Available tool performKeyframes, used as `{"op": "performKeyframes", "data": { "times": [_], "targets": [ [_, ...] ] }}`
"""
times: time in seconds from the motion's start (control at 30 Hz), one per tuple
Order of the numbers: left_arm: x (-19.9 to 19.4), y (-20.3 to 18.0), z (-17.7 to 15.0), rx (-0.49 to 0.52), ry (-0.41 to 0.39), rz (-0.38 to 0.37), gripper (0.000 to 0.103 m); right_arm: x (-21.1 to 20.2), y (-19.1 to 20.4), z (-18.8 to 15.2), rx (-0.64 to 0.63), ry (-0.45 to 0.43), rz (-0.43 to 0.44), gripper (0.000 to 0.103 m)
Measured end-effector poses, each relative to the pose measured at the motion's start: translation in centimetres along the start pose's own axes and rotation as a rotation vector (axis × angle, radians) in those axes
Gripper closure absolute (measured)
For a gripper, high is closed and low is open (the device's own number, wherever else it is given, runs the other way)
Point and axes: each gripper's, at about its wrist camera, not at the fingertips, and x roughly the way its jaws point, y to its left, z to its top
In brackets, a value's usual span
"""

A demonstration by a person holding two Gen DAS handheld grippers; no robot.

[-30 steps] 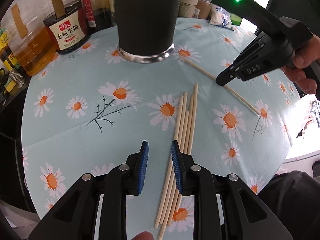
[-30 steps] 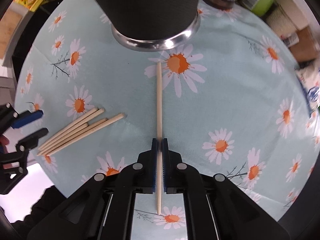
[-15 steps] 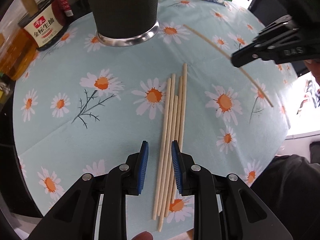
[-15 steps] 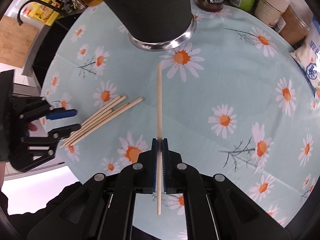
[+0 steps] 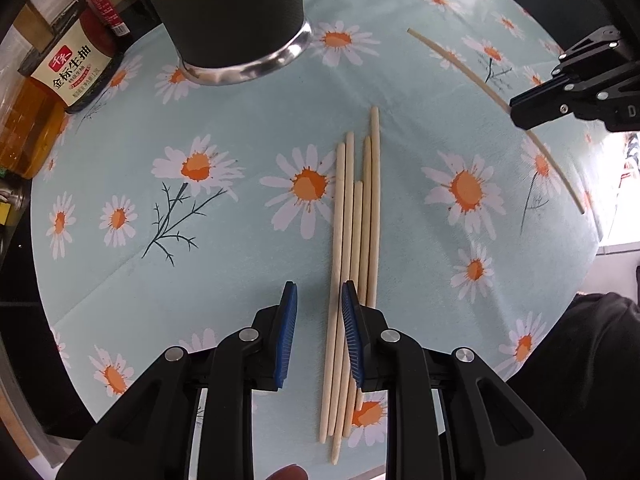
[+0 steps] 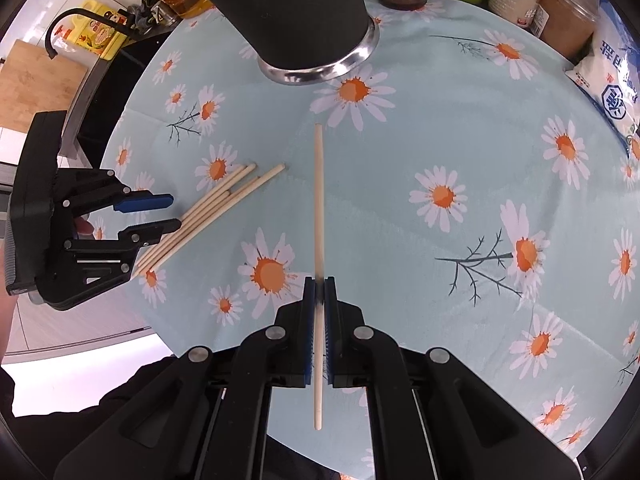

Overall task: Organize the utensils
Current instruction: 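Grasp chopsticks from the bundle with the left tool while the right tool holds its chopstick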

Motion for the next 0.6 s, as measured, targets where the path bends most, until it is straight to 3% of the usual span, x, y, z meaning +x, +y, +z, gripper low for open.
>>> {"op": "performKeyframes", "data": {
  "times": [0.13, 0.6],
  "targets": [
    [0.1, 0.1, 0.0, -0.011, 0.000, 0.004, 0.086, 0.1, -0.1, 0.0, -0.002, 0.001, 0.003, 0.098],
    [1.3, 0.0, 0.2, 0.006, 0.039, 0.017, 0.086, 0.4, -0.1, 0.0, -0.012, 0.012, 0.008, 0.098]
  ]
}}
